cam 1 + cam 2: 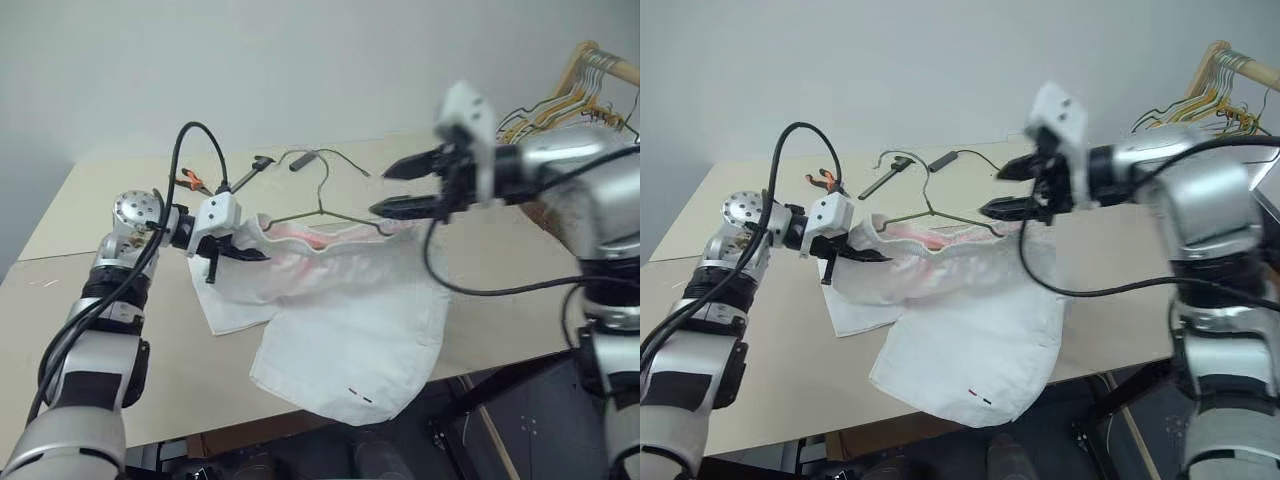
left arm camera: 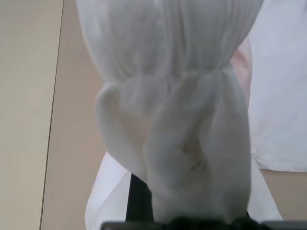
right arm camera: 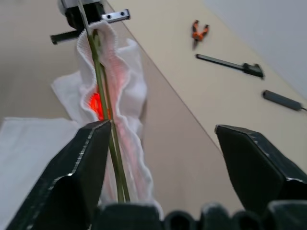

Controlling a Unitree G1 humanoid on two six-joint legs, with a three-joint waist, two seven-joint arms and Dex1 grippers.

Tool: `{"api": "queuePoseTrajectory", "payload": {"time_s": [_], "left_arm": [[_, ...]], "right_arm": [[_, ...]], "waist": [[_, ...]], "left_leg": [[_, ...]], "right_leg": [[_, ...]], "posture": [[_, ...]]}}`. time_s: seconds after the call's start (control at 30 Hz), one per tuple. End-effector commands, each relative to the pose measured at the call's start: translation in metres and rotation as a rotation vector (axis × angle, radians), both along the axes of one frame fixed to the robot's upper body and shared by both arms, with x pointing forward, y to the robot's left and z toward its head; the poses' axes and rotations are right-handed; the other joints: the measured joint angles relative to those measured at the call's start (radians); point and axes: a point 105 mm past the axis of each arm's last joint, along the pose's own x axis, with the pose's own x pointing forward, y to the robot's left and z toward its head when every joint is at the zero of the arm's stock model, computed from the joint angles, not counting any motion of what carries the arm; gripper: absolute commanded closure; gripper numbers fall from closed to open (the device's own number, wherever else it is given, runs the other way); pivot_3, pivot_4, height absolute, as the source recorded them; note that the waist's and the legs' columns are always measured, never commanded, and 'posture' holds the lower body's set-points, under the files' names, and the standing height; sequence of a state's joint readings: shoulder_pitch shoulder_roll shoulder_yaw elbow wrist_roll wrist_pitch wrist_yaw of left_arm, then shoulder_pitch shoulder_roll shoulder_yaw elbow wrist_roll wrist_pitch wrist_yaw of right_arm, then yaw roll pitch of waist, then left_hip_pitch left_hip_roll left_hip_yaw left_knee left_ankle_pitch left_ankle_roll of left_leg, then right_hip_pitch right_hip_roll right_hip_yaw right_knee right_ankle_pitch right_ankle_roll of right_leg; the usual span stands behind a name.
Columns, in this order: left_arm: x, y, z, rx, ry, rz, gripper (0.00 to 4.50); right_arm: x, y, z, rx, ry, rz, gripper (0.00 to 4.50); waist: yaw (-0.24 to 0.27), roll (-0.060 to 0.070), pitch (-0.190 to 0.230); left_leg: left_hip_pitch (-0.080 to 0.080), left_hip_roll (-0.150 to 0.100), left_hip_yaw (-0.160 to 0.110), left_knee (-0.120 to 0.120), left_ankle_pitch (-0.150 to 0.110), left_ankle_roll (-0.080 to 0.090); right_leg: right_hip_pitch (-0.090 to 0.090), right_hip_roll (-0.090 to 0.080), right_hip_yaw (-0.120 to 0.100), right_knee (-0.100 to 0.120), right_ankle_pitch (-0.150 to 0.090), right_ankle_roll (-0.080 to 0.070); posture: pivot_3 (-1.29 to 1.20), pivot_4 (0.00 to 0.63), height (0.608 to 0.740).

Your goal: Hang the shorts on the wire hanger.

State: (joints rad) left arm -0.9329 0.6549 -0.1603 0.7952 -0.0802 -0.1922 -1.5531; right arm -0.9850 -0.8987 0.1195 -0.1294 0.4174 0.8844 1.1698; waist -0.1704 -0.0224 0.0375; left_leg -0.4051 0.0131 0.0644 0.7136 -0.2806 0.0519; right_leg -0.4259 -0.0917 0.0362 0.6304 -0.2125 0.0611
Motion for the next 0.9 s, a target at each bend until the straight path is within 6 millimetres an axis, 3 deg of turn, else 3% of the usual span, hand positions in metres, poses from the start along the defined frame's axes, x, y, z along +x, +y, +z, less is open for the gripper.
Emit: {"api": "queuePoseTrajectory", "payload": {"time_s": [0.03,0.2,0.27,0.37,0.63,0.87,0.9], "left_arm": [[0.001,-0.002,0.019,-0.028,-0.065,-0.009,4.5],[0.002,-0.006,0.019,-0.026,-0.073,-0.015,4.5],[0.002,-0.008,0.019,-0.023,-0.076,-0.023,4.5],[0.001,-0.009,0.019,-0.022,-0.081,-0.026,4.5],[-0.003,-0.017,0.017,-0.031,-0.107,-0.055,4.5],[-0.001,-0.025,0.031,-0.136,-0.111,-0.029,2.58],[0.0,-0.025,0.034,-0.156,-0.121,-0.016,2.12]], "right_arm": [[-0.006,-0.01,-0.017,-0.166,-0.031,-0.004,0.19],[0.004,-0.009,-0.056,-0.344,0.016,-0.016,0.19],[0.012,-0.007,-0.066,-0.397,-0.008,-0.023,0.74],[0.014,0.002,-0.058,-0.329,0.009,-0.01,1.78],[-0.002,0.006,-0.058,-0.256,0.079,0.043,4.49],[-0.02,0.001,-0.069,-0.13,0.182,0.011,4.5],[-0.023,-0.001,-0.071,-0.115,0.195,0.001,4.5]], "waist": [[-0.002,0.0,0.0],[-0.012,0.001,0.0],[-0.012,0.001,0.0],[-0.01,0.001,0.001],[0.002,0.001,0.001],[0.006,0.001,0.001],[0.006,0.001,0.001]], "left_leg": [[0.0,0.0,0.0,0.0,0.0,0.0],[0.005,0.0,0.004,0.001,0.0,0.0],[0.006,0.0,0.004,0.001,0.0,0.0],[0.005,0.0,0.004,0.001,0.0,0.0],[0.0,0.0,0.003,0.001,0.0,0.0],[0.001,0.0,0.003,0.002,0.0,0.0],[0.001,0.0,0.002,0.002,0.0,0.0]], "right_leg": [[0.0,0.0,0.001,-0.001,0.0,0.0],[0.001,0.0,0.005,0.001,0.0,0.0],[0.001,0.001,0.005,0.001,0.0,0.0],[0.0,0.0,0.006,0.001,0.0,0.0],[-0.001,-0.001,0.003,0.0,0.0,0.0],[-0.001,0.0,0.003,0.0,0.0,0.0],[0.0,0.0,0.003,0.0,0.0,0.0]], "posture": [[-0.16,0.0,0.74],[-0.17,0.0,0.74],[-0.16,0.0,0.74],[-0.16,0.0,0.74],[-0.17,0.0,0.74],[-0.18,0.0,0.74],[-0.18,0.0,0.74]]}}
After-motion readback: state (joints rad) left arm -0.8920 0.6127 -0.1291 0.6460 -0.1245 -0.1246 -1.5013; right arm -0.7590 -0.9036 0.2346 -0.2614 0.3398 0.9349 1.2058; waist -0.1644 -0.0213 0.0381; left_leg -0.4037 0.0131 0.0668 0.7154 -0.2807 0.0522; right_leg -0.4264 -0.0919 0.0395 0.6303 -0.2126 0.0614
